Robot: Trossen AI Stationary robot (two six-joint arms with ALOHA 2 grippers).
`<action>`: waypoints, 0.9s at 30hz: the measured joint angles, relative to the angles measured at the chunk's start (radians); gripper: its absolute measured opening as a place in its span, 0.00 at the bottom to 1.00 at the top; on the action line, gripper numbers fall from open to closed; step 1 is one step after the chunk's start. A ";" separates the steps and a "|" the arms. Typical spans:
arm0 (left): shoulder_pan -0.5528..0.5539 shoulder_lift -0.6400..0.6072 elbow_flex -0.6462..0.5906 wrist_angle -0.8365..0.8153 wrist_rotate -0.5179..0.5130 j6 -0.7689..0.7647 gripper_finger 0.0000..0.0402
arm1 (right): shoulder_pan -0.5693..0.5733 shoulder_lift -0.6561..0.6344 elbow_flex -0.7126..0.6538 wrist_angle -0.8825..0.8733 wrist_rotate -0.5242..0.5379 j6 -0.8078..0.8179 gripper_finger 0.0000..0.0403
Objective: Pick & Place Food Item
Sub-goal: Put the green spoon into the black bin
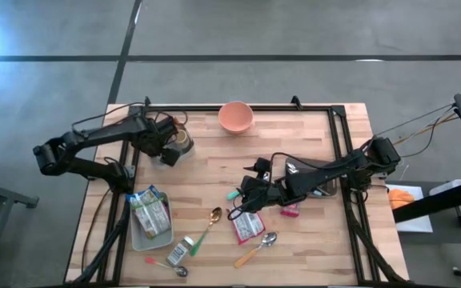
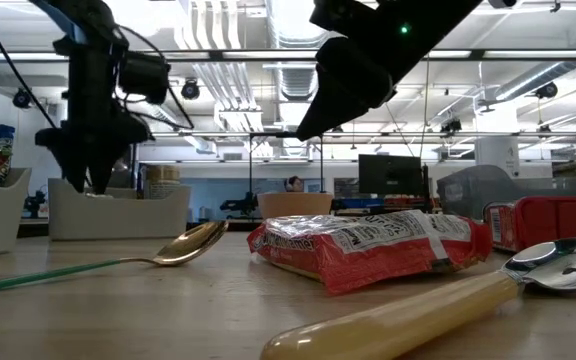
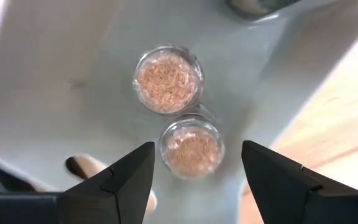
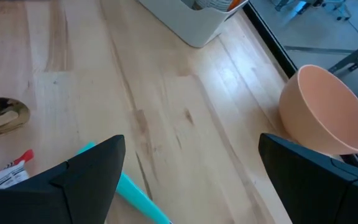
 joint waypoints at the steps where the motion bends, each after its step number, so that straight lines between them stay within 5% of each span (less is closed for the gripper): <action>1: 0.000 0.000 0.019 -0.015 0.000 0.000 0.61 | 0.000 0.000 -0.001 0.000 0.000 0.001 0.91; 12: -0.089 0.000 0.158 -0.135 0.110 0.004 0.62 | 0.000 0.000 -0.002 -0.007 0.000 0.016 0.91; 19: -0.411 0.000 0.229 -0.106 0.085 -0.120 0.62 | -0.022 -0.051 -0.003 -0.075 -0.083 0.096 0.91; 27: -0.757 0.014 0.221 0.137 -0.069 -0.269 0.62 | -0.068 -0.302 -0.066 -0.161 -0.176 0.107 0.91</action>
